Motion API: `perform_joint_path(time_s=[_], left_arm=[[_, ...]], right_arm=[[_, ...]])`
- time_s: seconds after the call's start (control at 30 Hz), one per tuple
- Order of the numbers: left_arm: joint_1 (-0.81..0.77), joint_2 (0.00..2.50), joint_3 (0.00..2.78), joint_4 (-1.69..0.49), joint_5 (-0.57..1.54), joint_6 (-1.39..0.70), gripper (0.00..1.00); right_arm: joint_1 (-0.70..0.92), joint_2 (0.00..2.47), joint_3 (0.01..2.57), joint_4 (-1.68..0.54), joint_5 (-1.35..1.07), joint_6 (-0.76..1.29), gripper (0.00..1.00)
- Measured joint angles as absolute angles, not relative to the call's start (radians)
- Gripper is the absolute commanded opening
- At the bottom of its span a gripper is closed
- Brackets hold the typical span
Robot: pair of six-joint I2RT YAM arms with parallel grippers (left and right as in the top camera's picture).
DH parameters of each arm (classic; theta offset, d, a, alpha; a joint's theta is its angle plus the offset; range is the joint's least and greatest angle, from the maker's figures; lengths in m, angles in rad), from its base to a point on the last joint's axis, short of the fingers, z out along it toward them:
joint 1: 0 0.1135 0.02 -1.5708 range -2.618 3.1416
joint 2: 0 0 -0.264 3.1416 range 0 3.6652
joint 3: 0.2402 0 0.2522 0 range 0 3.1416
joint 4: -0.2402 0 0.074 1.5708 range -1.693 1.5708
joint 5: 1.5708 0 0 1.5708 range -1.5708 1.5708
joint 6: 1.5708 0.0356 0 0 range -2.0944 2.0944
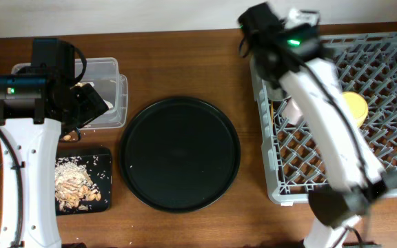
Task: Sort waste into correct bins and load items into the dishwasher rack
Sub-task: 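Stand the plate upright in the rack's back-left slots and release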
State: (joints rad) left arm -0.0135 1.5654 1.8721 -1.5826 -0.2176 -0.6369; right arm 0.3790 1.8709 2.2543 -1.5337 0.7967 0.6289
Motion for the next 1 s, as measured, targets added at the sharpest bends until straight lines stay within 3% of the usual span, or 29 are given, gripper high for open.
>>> perform_joint_path(time_s=[0.03,0.07,0.13,0.23,0.37,0.6,1.0], left_arm=[[-0.014,1.565,1.872,-1.583,-0.218,-0.637,0.99],[-0.014,1.565,1.872,-1.583,-0.218,-0.637,0.99],[-0.014,1.565,1.872,-1.583,-0.218,-0.637,0.99],[-0.014,1.565,1.872,-1.583,-0.218,-0.637,0.99],[-0.014,1.565,1.872,-1.583,-0.218,-0.637,0.99],[-0.014,1.565,1.872,-1.583,-0.218,-0.637,0.99],[-0.014,1.565,1.872,-1.583,-0.218,-0.637,0.99]], right_arm=[[0.377,1.831,2.269,-1.533,0.79,0.629,0.99],[0.369,1.792,2.279,-1.533,0.784,0.629,0.93],[0.332,1.735,2.293,-1.534,0.773,0.633,0.6],[0.212,1.733,2.297,-1.532,0.699,0.635,0.27],[0.042,1.832,2.296,-1.505,0.511,0.628,0.08],[-0.153,2.048,2.289,-1.388,0.065,0.499,0.07],[-0.121,2.193,2.287,-1.357,-0.214,0.377,0.04]])
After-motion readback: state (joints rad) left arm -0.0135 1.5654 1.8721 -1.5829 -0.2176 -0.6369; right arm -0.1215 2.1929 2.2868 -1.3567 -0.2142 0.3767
